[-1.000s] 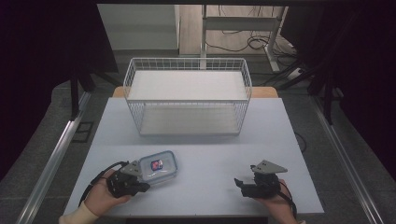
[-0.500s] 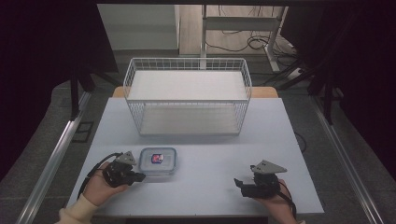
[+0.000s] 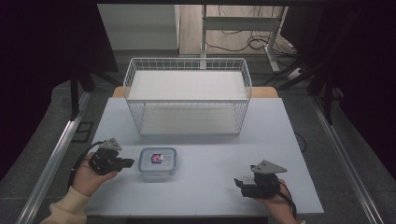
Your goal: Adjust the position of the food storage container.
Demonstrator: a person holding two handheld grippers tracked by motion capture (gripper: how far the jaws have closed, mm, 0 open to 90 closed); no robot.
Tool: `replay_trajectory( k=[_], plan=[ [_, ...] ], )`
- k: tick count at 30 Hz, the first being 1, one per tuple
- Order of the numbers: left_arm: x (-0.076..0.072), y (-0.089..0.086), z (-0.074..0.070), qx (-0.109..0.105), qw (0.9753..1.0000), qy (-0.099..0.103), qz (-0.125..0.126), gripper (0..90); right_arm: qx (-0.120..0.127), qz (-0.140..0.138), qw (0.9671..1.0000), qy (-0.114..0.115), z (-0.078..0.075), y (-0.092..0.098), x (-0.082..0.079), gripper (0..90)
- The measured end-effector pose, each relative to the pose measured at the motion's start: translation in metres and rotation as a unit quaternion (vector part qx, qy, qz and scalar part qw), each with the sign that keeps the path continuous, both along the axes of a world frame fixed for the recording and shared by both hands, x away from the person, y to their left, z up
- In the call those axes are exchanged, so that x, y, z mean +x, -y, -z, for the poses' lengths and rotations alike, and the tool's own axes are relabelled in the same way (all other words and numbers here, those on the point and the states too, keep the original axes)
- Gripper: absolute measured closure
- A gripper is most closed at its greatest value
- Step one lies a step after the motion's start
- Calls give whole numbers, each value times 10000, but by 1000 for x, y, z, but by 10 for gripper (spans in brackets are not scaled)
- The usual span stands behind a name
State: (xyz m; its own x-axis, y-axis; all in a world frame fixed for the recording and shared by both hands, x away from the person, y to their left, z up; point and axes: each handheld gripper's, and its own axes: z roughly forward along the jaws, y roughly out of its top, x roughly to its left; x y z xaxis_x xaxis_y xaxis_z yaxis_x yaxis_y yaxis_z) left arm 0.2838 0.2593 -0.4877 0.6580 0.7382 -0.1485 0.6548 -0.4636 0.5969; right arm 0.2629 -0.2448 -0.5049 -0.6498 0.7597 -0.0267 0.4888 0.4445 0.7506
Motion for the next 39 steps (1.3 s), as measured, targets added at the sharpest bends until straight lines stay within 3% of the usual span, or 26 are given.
replay_trajectory(
  k=[4, 5, 20, 34, 39],
  plan=[
    [9, -1, 12, 52, 9998, -143, -150, 899, -1, 6, 10000, -19, 1, 0, 1, 192],
    [11, 0, 15, 155, 9996, -165, -145, 899, -13, -3, 10000, -11, 1, 0, 1, 191],
    [16, 20, 20, 111, 9995, -274, 52, 898, -18, -1, 10000, -12, 1, -1, 1, 191],
    [29, 73, 18, 91, 9985, -215, 489, 897, -27, -21, 10000, -20, 0, 0, 0, 191],
    [37, 86, 17, 111, 9984, -215, 503, 898, -22, -36, 10000, -6, 0, 0, -1, 192]
  ],
)
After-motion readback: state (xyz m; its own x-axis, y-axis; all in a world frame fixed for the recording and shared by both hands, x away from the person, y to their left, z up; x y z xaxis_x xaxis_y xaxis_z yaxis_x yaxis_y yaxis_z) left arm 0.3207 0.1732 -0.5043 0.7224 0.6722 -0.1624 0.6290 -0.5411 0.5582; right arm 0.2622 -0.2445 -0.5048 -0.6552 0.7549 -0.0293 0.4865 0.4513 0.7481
